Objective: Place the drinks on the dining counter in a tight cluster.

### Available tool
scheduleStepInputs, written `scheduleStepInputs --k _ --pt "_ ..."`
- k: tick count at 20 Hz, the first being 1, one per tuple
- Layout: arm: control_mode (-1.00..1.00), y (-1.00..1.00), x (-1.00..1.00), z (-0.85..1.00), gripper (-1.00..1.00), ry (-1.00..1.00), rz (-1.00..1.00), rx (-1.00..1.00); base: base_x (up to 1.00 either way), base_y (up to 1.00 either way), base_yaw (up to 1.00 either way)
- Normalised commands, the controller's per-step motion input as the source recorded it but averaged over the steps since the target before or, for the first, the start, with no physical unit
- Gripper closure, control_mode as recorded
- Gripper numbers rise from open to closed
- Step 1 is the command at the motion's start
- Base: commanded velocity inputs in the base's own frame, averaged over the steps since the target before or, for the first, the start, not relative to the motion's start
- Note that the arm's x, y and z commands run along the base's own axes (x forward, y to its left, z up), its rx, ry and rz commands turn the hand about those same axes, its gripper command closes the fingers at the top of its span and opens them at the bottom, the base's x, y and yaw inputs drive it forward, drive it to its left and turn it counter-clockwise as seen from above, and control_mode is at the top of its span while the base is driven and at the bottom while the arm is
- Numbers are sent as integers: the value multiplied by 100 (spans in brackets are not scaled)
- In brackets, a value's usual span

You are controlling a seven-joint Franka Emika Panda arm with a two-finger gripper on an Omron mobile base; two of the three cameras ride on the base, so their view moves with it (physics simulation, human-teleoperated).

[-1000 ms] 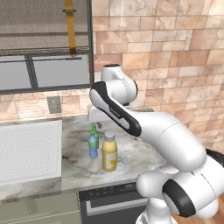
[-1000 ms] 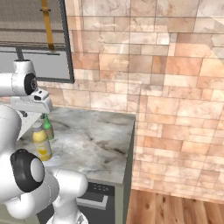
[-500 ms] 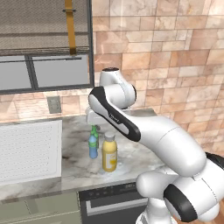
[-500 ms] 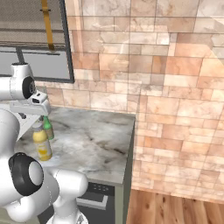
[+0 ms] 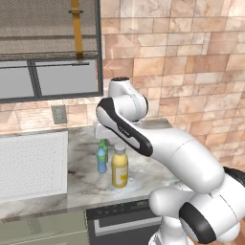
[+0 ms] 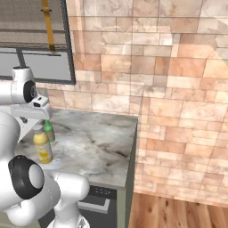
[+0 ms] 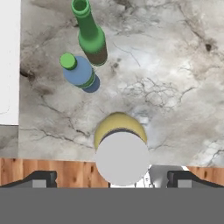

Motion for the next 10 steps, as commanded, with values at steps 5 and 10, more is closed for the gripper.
scheduleStepInputs --k 5,10 --pt "-100 0 0 -11 -100 0 0 0 0 0 0" --pt "-100 -4 0 -6 -100 0 0 0 0 0 0"
